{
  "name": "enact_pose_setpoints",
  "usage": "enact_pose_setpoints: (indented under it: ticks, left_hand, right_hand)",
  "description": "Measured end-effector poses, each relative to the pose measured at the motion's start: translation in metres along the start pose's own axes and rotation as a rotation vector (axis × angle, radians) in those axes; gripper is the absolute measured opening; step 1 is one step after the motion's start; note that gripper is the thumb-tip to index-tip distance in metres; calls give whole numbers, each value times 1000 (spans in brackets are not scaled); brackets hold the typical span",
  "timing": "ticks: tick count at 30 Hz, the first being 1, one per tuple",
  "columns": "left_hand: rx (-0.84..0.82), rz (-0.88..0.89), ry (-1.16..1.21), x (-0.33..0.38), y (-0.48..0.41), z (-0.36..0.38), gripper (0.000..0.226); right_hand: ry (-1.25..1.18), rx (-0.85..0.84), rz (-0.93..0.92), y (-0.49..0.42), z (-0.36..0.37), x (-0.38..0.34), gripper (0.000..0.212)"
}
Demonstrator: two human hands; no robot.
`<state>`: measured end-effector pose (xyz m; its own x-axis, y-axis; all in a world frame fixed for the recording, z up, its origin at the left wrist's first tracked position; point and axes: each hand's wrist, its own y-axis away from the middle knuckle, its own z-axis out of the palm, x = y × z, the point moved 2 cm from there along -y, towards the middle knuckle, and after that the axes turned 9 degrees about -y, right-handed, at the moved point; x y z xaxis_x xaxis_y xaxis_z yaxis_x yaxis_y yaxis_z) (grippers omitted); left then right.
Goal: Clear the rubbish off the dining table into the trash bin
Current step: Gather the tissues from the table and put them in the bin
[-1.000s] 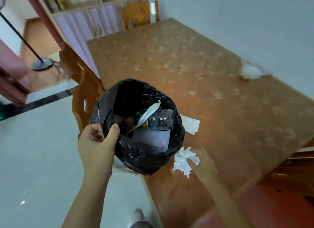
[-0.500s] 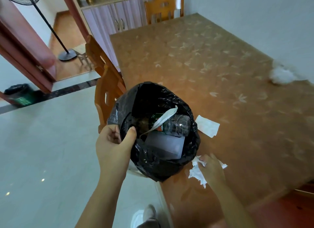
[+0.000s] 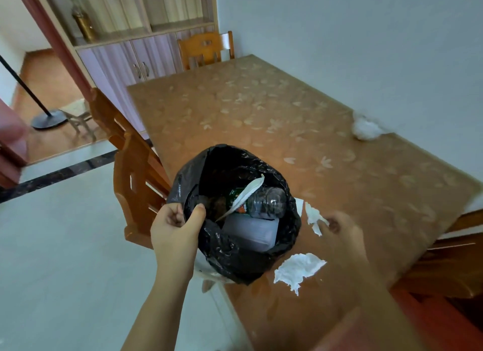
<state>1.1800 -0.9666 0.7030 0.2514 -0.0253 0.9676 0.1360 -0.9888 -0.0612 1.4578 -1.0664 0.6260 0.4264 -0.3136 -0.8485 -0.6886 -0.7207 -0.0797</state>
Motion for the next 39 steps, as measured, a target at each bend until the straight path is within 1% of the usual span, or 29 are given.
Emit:
enact_pose_setpoints:
  ticks: [4, 9, 12, 15, 16, 17, 20, 24, 27, 30, 32, 35, 39]
  left_hand:
    - [-23, 22, -11, 4, -5, 7, 29]
    - [-75, 56, 5, 7, -10, 13, 28]
    - [-98, 62, 8, 7, -14, 14, 30]
    - [-113, 61, 9, 5, -18, 12, 31]
    - [-117, 59, 13, 4, -20, 11, 31]
    - [-121, 54, 11, 2, -22, 10, 31]
    - [-106, 20, -10, -6, -28, 7, 32]
    - [-72, -20, -27, -15, -27, 8, 34]
    - [-49, -35, -35, -17, -19, 8, 39]
    - [27, -73, 5, -15, -11, 10, 43]
    - [98, -93, 19, -14, -2, 15, 40]
    - [229, -103, 3, -10, 20, 27, 30]
    - [402, -134, -17, -5, 51, 42, 32]
  right_hand:
    - [-143, 92, -107, 2, -23, -48, 16]
    - [-210, 66, -276, 5, -25, -101, 35]
    - [-193, 3, -346, 5, -10, -124, 34]
    - [-172, -140, -363, 8, 13, -140, 16]
    - [-165, -191, -379, 10, 21, -143, 13]
    - [-159, -227, -401, 13, 27, -145, 16]
    - [-147, -228, -435, 19, 37, -139, 23]
    - [-117, -126, -365, 20, 33, -114, 22]
    - [-156, -108, -288, 16, 25, -93, 22]
    - [-167, -143, -252, 6, 18, -73, 21]
    - [-160, -183, -257, -5, 14, -58, 17]
    - [-161, -288, -270, -26, 7, -36, 15]
    - [-182, -395, -302, -53, -3, -4, 16]
